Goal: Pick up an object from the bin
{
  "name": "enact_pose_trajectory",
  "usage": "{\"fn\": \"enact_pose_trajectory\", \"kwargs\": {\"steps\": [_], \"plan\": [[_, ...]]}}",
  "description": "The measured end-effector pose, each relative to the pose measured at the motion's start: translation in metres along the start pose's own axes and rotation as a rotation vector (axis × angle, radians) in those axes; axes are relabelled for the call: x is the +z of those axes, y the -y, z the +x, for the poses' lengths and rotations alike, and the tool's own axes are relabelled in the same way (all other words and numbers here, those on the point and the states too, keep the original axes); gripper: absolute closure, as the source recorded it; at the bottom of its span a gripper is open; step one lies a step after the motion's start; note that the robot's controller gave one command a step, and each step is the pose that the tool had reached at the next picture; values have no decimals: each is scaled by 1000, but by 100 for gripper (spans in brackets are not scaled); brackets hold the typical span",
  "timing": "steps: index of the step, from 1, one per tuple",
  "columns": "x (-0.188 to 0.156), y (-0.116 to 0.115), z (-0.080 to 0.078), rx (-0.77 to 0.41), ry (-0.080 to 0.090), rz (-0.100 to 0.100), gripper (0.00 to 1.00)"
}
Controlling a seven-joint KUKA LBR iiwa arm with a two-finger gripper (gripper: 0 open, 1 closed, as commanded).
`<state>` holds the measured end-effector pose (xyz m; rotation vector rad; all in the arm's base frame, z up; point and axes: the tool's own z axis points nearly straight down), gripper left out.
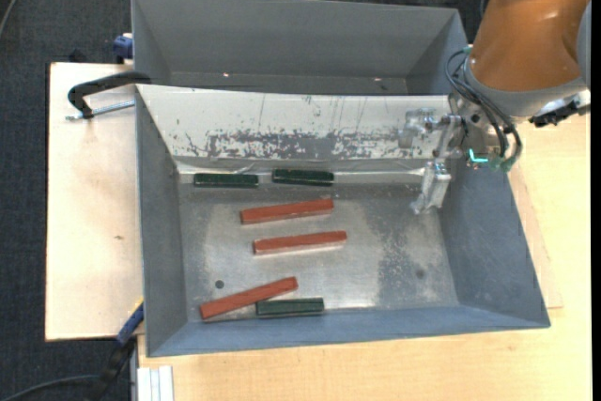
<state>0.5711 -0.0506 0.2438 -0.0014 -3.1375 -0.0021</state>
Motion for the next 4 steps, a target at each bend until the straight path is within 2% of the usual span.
{"fn": "enact_pose_trajectory", "kwargs": {"steps": [1,2,3,4], "plan": [[142,-74,32,-231,-2,-1,0],[174,-96,1,-216,12,0,0],[169,-96,-1,-215,18,-1,100],[16,-95,-26,-214,20,2,100]]}}
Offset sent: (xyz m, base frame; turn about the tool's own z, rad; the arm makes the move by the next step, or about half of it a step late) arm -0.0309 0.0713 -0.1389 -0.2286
